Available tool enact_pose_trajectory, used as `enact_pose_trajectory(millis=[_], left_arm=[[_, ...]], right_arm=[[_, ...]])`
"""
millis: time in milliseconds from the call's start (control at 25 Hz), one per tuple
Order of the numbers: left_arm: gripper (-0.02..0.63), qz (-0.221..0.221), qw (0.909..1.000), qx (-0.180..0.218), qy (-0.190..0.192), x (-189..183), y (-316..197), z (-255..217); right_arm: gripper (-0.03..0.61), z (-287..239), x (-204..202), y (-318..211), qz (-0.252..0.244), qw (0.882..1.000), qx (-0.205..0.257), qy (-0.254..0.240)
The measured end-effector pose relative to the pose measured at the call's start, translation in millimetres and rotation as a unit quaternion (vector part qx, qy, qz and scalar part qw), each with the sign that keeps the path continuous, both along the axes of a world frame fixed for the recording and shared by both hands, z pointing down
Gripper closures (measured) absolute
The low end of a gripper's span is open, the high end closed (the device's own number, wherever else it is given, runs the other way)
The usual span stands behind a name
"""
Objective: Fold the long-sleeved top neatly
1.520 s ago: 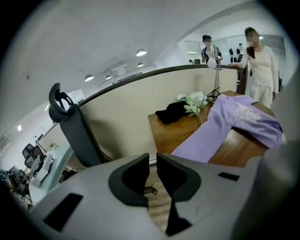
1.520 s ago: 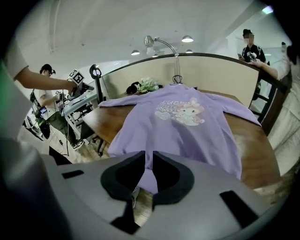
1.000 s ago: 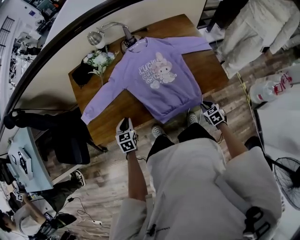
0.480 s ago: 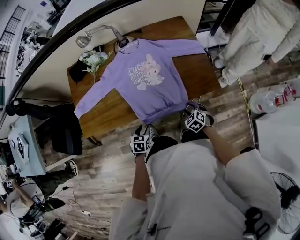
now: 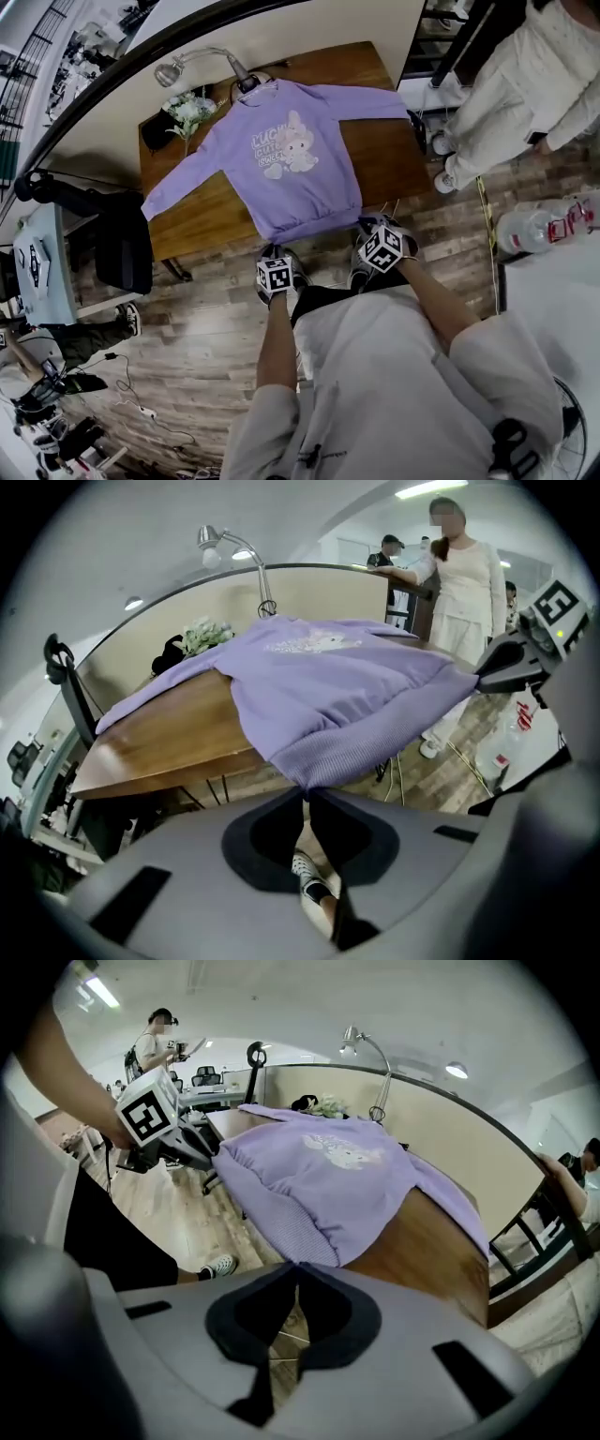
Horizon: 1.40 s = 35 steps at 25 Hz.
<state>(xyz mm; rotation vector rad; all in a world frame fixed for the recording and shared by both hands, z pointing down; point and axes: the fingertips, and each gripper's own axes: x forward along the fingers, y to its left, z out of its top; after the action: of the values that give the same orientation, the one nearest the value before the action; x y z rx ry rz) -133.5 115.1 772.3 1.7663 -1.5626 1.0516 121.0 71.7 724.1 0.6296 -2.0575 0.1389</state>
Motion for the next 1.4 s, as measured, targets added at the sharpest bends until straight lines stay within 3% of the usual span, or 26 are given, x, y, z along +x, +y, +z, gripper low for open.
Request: enact_pose_trajectory(millis=[560,800,920,1120,1320,1400], left_arm=[[0.575,-0.034,0.9994,0.012,0.004,-5,27,-19],[0.574,-0.065,0.9958,0.058,0.031,-15,32,-53],[0.574,-0.065,0.9928,0.091,0.043,-26,10,-76],[0.574,-0.03,0.984,0.16,0.072,-25,-66,-136],[0.575,0.012,0.9694,0.203,0.137,11,-132,-194],[0.58,0.032,0.9634,0.215,0.157,29,-150,-209]], right_arm=[[0.555,9,10,11,-0.023,0.999,-0.026,-0.026],[0.52,9,31,13,0.019,0.998,-0.04,-0.043],[0.522,8,48,1,0.083,0.994,-0.049,-0.058],[0.523,-21,68,-54,0.211,0.973,-0.031,-0.094],[0.523,-54,89,-102,0.353,0.922,-0.022,-0.157],[0.523,-61,95,-114,0.379,0.911,-0.014,-0.16]])
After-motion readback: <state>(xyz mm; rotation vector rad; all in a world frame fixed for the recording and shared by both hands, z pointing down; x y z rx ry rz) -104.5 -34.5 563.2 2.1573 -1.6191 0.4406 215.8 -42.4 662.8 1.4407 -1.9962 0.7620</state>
